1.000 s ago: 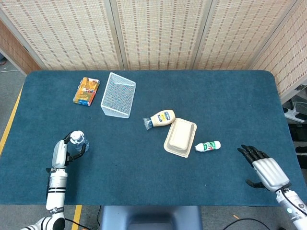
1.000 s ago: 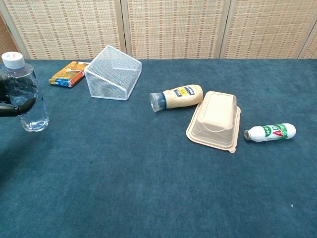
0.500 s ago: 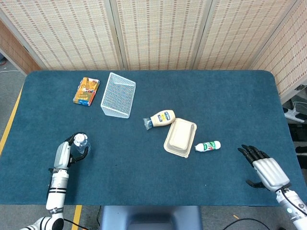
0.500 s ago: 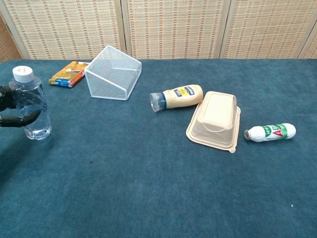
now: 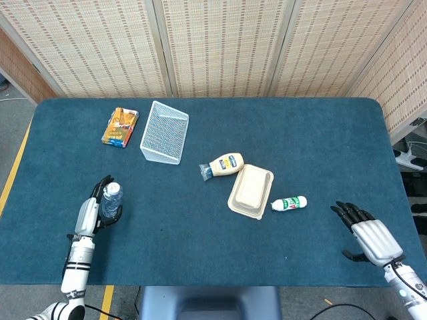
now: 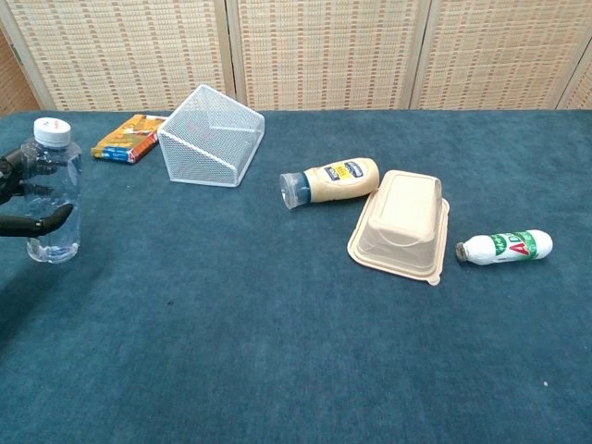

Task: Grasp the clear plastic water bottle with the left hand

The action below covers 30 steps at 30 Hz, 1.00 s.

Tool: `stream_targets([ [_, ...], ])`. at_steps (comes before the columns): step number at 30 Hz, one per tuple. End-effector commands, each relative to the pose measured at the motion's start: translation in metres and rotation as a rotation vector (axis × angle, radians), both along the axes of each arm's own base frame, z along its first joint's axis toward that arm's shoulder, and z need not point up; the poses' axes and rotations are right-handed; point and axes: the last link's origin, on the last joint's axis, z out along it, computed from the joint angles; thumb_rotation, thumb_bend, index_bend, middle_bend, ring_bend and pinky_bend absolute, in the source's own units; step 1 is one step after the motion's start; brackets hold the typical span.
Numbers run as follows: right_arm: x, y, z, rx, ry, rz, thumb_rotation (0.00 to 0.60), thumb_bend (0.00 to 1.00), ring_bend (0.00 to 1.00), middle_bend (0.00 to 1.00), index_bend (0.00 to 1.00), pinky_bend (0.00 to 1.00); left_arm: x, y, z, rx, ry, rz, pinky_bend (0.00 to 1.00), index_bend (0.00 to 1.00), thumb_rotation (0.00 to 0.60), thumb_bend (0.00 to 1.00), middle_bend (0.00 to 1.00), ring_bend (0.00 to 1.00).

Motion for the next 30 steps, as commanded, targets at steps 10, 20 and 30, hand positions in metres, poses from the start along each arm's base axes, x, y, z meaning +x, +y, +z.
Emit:
stream_targets([
  [10,0.0003,0.0002,-0.0001,0.002,0.000,-0.001,0.600,0.12,0.00,0.00,0.00,0.18,0.0010,-0.0001,0.0014,0.002,-0.008,0.001,0.16,0.02,0.600,0.46,0.09,0.04],
  [20,0.0001,0.0010,0.0002,0.002,0.001,-0.002,0.600,0.12,0.00,0.00,0.00,0.18,-0.0019,-0.0013,-0.0037,-0.048,0.088,0.002,0.15,0.00,0.600,0.42,0.00,0.00],
  [30,0.0002,0.0003,0.0009,0.001,-0.001,-0.001,0.600,0.12,0.00,0.00,0.00,0.18,-0.0035,0.0020,0.0025,-0.039,0.137,0.005,0.14,0.00,0.600,0.38,0.00,0.00],
])
